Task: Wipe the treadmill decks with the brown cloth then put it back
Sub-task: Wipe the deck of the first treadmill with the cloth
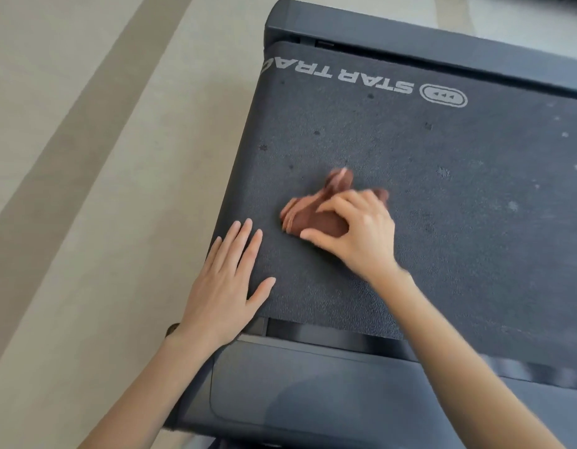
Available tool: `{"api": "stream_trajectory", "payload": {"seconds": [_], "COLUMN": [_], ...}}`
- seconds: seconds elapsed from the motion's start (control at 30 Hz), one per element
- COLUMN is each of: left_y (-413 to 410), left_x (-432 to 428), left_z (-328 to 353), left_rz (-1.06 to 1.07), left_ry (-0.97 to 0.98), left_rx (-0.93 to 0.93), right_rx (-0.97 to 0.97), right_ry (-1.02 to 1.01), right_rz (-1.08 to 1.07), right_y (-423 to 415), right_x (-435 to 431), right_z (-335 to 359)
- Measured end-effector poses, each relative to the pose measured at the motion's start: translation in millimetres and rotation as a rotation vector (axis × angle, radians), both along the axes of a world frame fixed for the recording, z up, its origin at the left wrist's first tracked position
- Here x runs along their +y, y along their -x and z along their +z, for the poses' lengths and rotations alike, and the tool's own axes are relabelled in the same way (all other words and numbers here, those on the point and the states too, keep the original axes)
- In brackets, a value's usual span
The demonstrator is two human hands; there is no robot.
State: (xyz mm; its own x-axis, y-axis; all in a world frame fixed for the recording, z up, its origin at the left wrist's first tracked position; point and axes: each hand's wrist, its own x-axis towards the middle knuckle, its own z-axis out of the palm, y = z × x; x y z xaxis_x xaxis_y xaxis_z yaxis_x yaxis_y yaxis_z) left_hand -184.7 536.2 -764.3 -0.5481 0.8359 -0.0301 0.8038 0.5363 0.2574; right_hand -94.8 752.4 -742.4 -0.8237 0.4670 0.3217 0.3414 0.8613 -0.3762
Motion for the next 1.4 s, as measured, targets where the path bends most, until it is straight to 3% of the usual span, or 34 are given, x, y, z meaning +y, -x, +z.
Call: {"api": "stream_trajectory", "payload": {"seconds": [0.1,0.3,0.53,0.67,0.8,0.97,1.1,1.27,1.4], "left_y": [-7.4,-8.5,-8.3,-6.9,-2.7,-3.1,-3.1,-4.0,-4.8], "left_x": [-12.5,-17.0,-17.8,-19.7,-21.9,-20.7,-17.7,-19.7,-21.9], "left_z": [1.5,1.6,3.0,1.0,2.1,3.9,1.5,1.2,5.1], "left_rz": [0.054,0.072,0.071,0.059,0.052,0.066,0.046,0.046,0.091], "left_ry": [-0.021,-0.045,-0.081,-0.082,-0.086,-0.062,-0.020,-0.041,-0.106], "left_rx": [-0.028,-0.068,-0.086,-0.090,-0.108,-0.089,-0.056,-0.051,-0.088], "right_rx": [0.026,-0.054,-0.074,-0.003,-0.213,-0.042,-0.055,-0.166,-0.116], "right_ry": [0.009,-0.125,-0.011,0.052,-0.017,-0.127,-0.150,-0.153,-0.168], "right_rz": [0.040,0.082,0.139,0.034,-0.018,0.018,0.087,-0.043,-0.041], "right_y": [-22.5,5.5,17.5,5.3,17.3,21.3,68.8,162.4,153.3], "right_x": [-35.6,-24.7,-13.6,-20.5,-25.3,-33.9,-5.4,30.7,21.4], "right_z": [-6.9,-8.9,2.4,4.4,6.3,-10.3,-13.2,-9.1,-9.8]}}
